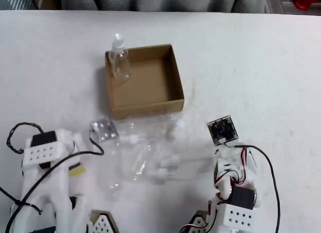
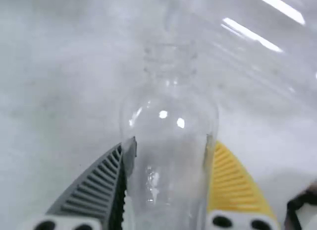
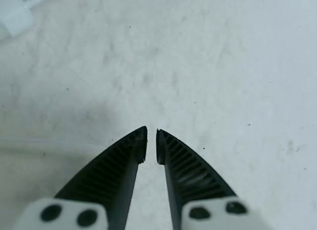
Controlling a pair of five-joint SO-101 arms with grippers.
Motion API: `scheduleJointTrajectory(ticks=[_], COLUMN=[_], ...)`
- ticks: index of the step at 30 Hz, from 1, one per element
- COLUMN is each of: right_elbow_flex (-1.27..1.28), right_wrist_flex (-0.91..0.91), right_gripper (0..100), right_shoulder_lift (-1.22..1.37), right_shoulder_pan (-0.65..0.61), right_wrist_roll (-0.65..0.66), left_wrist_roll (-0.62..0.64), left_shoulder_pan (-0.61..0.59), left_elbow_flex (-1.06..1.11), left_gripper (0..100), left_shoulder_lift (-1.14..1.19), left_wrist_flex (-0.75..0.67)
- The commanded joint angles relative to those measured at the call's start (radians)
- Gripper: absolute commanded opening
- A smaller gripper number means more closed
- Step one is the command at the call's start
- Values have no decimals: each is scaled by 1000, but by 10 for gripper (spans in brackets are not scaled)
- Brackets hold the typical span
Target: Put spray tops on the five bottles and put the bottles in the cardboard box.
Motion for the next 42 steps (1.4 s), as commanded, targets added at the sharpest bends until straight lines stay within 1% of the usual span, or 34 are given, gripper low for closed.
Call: scheduleJointTrajectory(ticks=[1,4,9,11,13,16,19,21,23,25,27,31,36,42], right_elbow_flex=[14,14,14,14,14,14,14,14,14,14,14,14,14,14], right_wrist_flex=[-1,-1,-1,-1,-1,-1,-1,-1,-1,-1,-1,-1,10,18], right_gripper=[15,15,15,15,15,15,15,15,15,15,15,15,15,15], right_shoulder_lift=[-4,-2,-2,-1,-1,-1,1,1,1,1,1,1,1,-2], right_shoulder_pan=[-5,-5,-5,-5,-5,-5,-4,-4,-4,-4,-4,-4,-5,-8], right_wrist_roll=[6,6,6,6,6,6,6,6,6,6,6,8,48,52], left_wrist_roll=[241,451,783,888,948,967,970,968,968,968,970,971,965,951], left_shoulder_pan=[-16,-16,-16,-16,-16,-16,-16,-18,-18,-16,-16,-15,-10,-10], left_elbow_flex=[-57,-54,-54,-54,-52,-55,-55,-92,-153,-189,-209,-253,-338,-408], left_gripper=[124,124,124,124,124,124,132,172,239,295,331,335,338,338], left_shoulder_lift=[-4,-2,-2,-2,-1,27,133,222,292,338,354,354,354,354], left_wrist_flex=[-87,-155,-226,-242,-245,-250,-330,-342,-301,-278,-276,-262,-132,-75])
